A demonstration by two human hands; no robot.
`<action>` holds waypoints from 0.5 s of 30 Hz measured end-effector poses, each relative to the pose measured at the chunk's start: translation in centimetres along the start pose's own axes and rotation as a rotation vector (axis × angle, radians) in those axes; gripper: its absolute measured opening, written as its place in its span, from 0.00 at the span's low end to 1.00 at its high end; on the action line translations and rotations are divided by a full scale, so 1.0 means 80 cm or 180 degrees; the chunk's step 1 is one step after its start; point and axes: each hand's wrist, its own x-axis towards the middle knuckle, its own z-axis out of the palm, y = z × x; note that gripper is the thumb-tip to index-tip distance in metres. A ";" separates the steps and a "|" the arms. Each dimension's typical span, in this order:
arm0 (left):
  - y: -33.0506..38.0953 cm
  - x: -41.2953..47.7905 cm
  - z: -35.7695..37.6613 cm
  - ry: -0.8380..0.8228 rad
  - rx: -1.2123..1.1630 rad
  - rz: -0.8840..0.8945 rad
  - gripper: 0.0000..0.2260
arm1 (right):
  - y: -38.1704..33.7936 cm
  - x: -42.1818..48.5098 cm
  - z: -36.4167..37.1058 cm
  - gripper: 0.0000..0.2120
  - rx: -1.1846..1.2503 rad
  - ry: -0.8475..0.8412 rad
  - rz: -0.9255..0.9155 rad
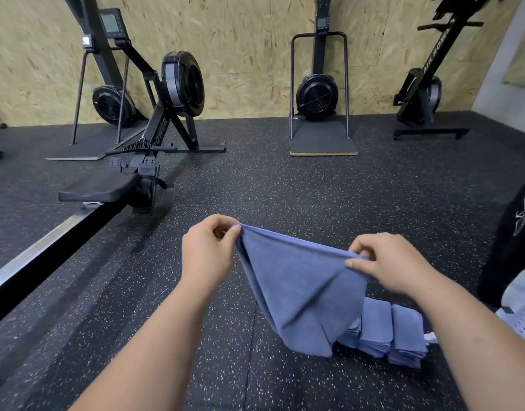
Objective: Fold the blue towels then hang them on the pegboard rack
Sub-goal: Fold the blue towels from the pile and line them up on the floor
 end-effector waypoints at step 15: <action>-0.019 0.007 -0.014 0.0563 0.0033 -0.0434 0.04 | 0.014 -0.005 -0.007 0.09 -0.1188 0.0846 0.0283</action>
